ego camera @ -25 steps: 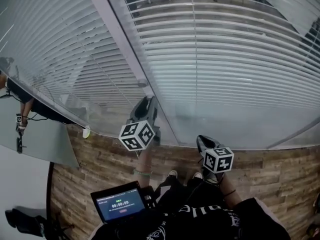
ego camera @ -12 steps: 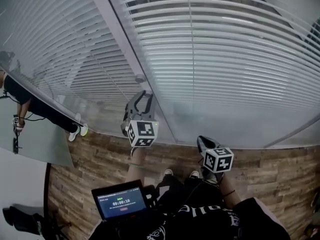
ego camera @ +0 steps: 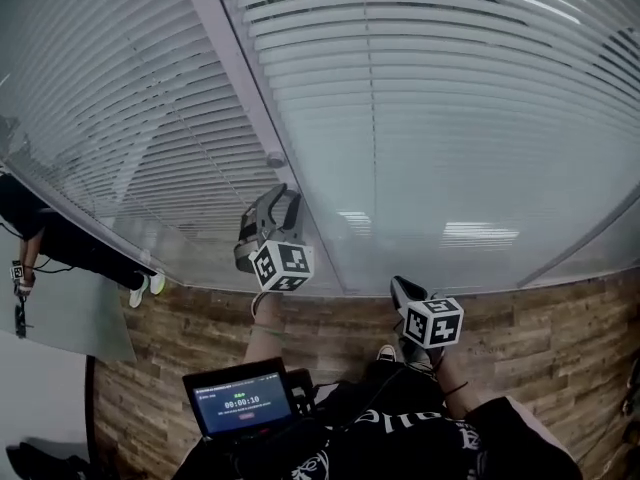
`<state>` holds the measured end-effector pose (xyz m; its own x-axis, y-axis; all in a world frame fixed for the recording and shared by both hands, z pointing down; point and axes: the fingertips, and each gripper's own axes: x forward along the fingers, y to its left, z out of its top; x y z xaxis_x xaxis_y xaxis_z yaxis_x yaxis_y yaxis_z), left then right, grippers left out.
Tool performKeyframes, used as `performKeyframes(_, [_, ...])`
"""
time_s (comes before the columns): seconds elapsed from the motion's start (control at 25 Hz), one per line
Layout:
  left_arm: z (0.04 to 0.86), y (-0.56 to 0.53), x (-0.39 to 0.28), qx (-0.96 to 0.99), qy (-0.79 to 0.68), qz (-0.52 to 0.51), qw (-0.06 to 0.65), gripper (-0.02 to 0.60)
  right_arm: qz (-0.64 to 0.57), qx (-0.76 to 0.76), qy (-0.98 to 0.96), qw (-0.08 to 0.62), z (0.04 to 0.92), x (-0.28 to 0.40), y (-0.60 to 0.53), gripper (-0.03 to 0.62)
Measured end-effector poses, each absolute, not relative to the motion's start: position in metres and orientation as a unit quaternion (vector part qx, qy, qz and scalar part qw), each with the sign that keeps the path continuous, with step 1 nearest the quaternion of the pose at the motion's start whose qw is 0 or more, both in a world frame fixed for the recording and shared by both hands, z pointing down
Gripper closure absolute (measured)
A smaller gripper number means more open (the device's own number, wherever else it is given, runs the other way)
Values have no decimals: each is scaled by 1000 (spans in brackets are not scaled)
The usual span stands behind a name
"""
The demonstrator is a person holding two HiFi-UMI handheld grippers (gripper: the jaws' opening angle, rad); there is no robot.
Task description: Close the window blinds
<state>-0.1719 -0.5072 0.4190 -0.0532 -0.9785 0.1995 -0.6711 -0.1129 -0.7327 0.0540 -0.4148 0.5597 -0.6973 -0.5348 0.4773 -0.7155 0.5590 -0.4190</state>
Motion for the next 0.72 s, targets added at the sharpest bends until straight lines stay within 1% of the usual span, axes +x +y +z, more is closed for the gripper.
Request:
performKeyframes(0.04, [418,-502,-169,-678,636,-321,183,438,303,366,-868,145,558,56,-409,576])
performKeyframes(0.16, [408,-450,-157,-732,654,-173,77,434,300,384,-864,130,553,61,-364,576])
performKeyframes(0.24, [413,-404,-151,-753,647,-116,30,437,297,393,-862,119,550,55,-328,576])
performKeyframes(0.52, [488,-271,-156,-793,597,-91,-87,468,310,422,-846,99,561,15,-222,576])
performKeyframes(0.64, [518,-215,-151,-808,568,-83,-136,476,311,435,-839,98,567,11,-174,576])
performKeyframes(0.72, [534,-182,-145,-817,548,-87,-156,486,310,441,-836,101,569,9,-147,576])
